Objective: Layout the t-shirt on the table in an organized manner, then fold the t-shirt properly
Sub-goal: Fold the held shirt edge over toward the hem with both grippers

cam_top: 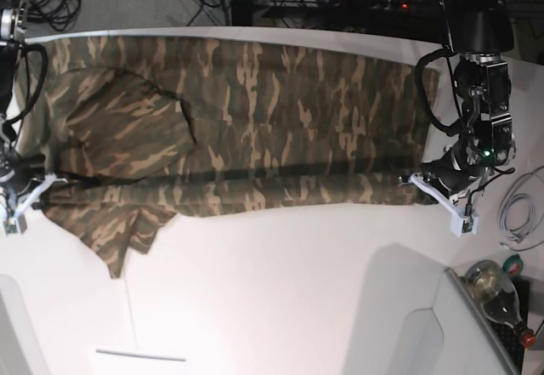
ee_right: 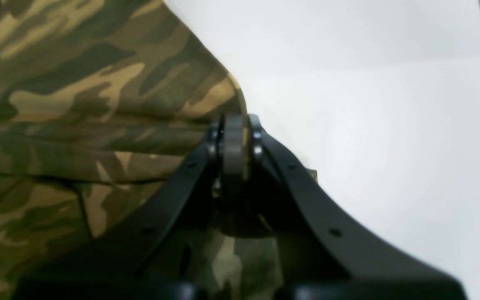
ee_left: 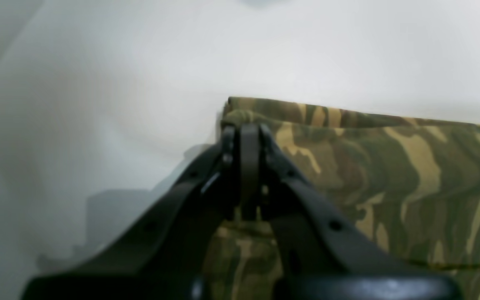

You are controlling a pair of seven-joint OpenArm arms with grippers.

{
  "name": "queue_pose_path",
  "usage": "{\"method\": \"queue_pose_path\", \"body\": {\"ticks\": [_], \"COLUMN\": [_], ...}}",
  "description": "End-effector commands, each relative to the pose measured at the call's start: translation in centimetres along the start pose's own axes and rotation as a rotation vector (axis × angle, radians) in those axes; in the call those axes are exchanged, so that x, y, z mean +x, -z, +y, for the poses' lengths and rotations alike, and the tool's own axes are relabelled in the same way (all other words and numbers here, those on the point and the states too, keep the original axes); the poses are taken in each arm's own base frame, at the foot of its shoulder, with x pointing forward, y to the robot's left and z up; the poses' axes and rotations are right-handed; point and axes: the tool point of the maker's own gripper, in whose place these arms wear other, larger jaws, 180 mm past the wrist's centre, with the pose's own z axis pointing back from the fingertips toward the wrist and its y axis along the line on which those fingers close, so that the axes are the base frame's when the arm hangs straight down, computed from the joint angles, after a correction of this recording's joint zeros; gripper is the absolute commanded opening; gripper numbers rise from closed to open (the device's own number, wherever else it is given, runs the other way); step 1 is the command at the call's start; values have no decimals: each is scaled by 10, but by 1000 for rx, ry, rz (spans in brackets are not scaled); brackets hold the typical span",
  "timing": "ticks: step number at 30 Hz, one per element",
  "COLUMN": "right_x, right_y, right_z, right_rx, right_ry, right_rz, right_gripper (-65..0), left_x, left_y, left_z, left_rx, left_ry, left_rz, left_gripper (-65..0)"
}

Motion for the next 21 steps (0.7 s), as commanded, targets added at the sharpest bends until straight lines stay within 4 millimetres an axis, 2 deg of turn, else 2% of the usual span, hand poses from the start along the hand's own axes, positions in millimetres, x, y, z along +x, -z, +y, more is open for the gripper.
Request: {"method": "queue_pose_path", "body": {"ticks": [1, 8, 11, 13, 21], "right_x": [22, 4, -9, -14, -35], "right_y": [-7, -20, -22, -27, -46], "right_z": [-16, -8, -10, -18, -14], "right_rx": [-34, -27, -32, -52, -64], "right_ry": [-16, -75, -71, -47, -61], "right_rz": [-50, 25, 80, 80, 145], "right_gripper": [-650, -650, -650, -650, -650], "left_x": [14, -3, -7, -11, -33], "left_y": [-5, -6, -14, -19, -28], "left_z": [9, 12, 14, 13, 13], "left_rx": [24, 29, 34, 32, 33], "left_ry": [11, 13, 35, 49, 68], "left_rz": [-44, -12, -16, -16, 17], "left_gripper": [-650, -650, -650, -650, -650]}}
